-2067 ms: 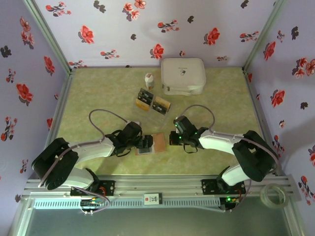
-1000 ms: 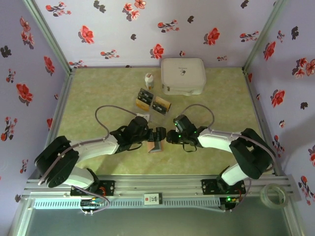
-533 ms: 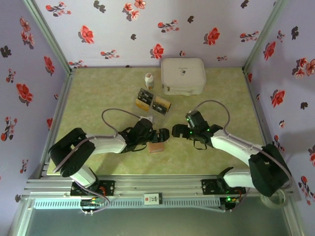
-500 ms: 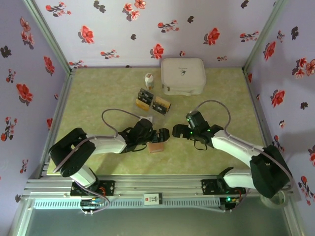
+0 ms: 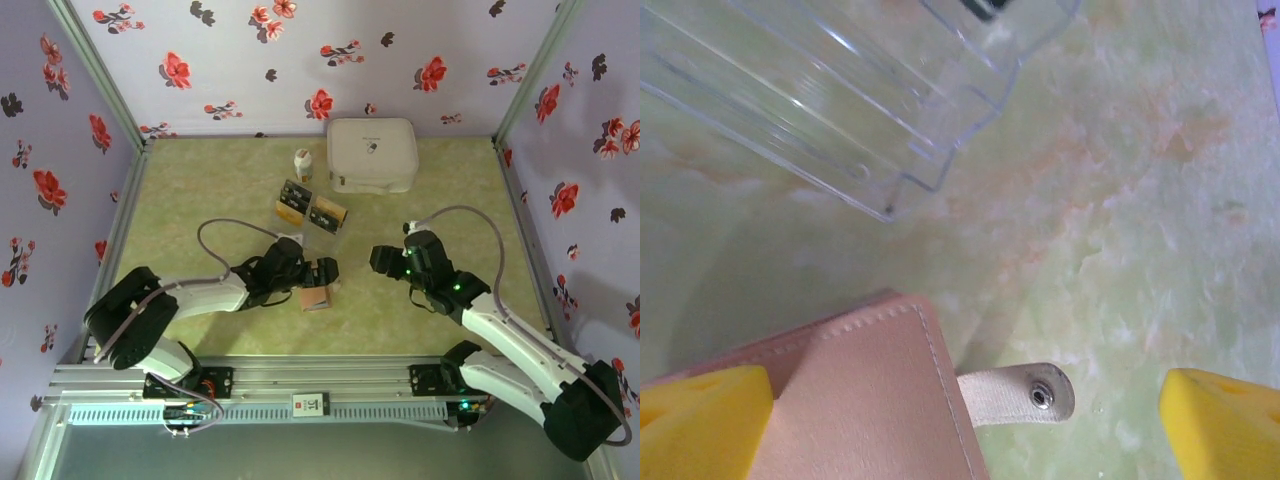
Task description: Put the credit cards into the card holder
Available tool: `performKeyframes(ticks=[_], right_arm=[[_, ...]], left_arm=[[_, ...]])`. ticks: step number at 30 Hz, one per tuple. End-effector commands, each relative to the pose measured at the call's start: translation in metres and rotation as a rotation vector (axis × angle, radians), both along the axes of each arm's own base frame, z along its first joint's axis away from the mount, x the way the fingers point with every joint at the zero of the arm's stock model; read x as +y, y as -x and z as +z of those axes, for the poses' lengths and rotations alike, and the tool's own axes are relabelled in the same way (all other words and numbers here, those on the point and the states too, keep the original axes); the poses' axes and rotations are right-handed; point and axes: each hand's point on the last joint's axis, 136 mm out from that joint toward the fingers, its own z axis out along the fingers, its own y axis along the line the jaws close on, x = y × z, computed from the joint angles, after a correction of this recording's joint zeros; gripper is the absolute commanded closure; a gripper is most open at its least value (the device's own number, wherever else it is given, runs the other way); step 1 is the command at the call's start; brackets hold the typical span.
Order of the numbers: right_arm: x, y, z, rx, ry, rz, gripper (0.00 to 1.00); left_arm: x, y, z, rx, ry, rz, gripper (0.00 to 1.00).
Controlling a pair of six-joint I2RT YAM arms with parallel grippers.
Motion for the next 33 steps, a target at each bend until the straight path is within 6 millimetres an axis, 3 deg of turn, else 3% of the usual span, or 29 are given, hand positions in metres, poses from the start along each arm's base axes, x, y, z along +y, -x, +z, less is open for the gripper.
performKeyframes(ticks=[1,6,12,17,19,24,33], right_arm=[[0.037,0.011,-0.001,0.075,-0.094,0.152,0.5],[0.089,0.033,-0.001,0.086,-0.048,0.292,0.67],[0.156,0.062,0.005,0.081,0.017,0.482,0.78],[0.195,0.078,-0.01,0.123,0.074,0.596,0.9],[0.197,0.079,-0.023,0.149,0.108,0.609,1.0],[0.181,0.076,-0.043,0.159,0.154,0.57,1.0],[0.154,0.062,-0.083,0.216,0.145,0.482,1.0]], left_arm=[[0.013,-0.009,0.015,-0.03,-0.031,0.004,0.0],[0.042,-0.016,0.025,-0.048,-0.042,0.055,0.0],[0.101,-0.022,0.027,-0.034,-0.077,0.188,0.0],[0.138,-0.02,0.025,-0.014,-0.107,0.264,0.0],[0.147,-0.018,0.025,-0.012,-0.12,0.277,0.0],[0.154,-0.013,0.023,-0.005,-0.159,0.265,0.0],[0.151,-0.013,0.017,0.015,-0.218,0.204,0.0]])
